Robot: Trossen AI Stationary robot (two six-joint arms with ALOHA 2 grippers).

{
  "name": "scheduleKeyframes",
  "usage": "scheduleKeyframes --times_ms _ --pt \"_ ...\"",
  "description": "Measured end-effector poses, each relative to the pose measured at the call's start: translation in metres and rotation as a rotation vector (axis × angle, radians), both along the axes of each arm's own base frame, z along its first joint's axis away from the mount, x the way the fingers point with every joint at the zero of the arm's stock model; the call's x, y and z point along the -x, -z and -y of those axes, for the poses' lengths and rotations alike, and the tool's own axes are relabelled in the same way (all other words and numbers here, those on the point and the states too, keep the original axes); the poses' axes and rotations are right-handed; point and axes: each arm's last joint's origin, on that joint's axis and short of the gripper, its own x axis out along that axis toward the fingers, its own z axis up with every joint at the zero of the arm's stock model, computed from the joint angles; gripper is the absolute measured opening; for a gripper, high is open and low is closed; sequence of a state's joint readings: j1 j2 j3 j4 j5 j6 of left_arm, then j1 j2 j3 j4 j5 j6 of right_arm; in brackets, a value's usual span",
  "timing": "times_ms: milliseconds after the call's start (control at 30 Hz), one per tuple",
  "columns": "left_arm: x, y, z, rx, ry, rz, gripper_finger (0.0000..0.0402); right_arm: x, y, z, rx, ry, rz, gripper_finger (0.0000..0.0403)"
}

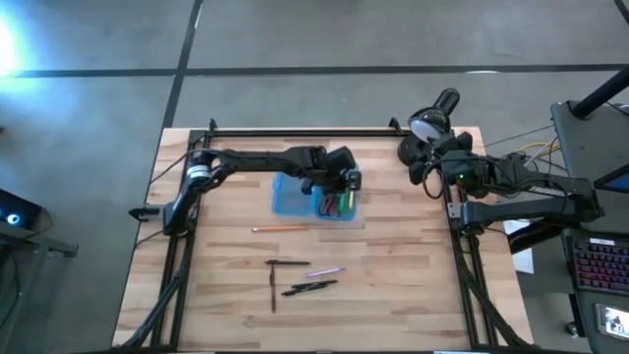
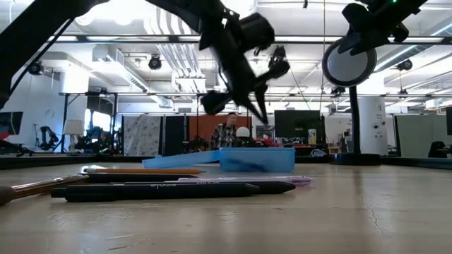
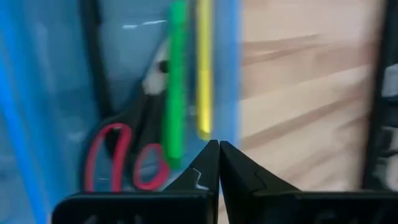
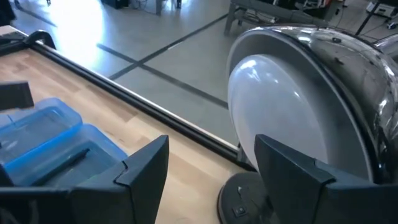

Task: Pick & place school supplies into a supply box
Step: Put the orange pencil into the blue box

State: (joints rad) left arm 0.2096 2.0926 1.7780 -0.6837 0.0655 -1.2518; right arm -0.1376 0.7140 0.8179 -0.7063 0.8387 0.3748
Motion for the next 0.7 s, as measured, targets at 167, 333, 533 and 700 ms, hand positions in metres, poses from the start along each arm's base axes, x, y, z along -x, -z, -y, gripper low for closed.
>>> scheduleKeyframes --times_ms 167,333,533,700 --pt "0.002 0.005 0.000 -0.056 0.025 -0.006 0.0002 0.001 0.005 0.000 -0.006 0.000 -0.040 0.0231" --pt "0.012 -0.033 0.009 -0.237 0.209 0.011 0.0001 0.002 0.009 0.000 -0.008 -0.011 -0.083 0.0231" --pt "0.037 -0.057 0.038 -0.316 0.438 -0.145 0.0009 0.001 0.012 -0.001 -0.035 -0.052 -0.089 0.0231" --pt "0.054 -0.052 0.077 -0.309 0.671 -0.329 0.0079 -0.001 0.018 -0.001 -0.053 -0.071 -0.106 0.0231"
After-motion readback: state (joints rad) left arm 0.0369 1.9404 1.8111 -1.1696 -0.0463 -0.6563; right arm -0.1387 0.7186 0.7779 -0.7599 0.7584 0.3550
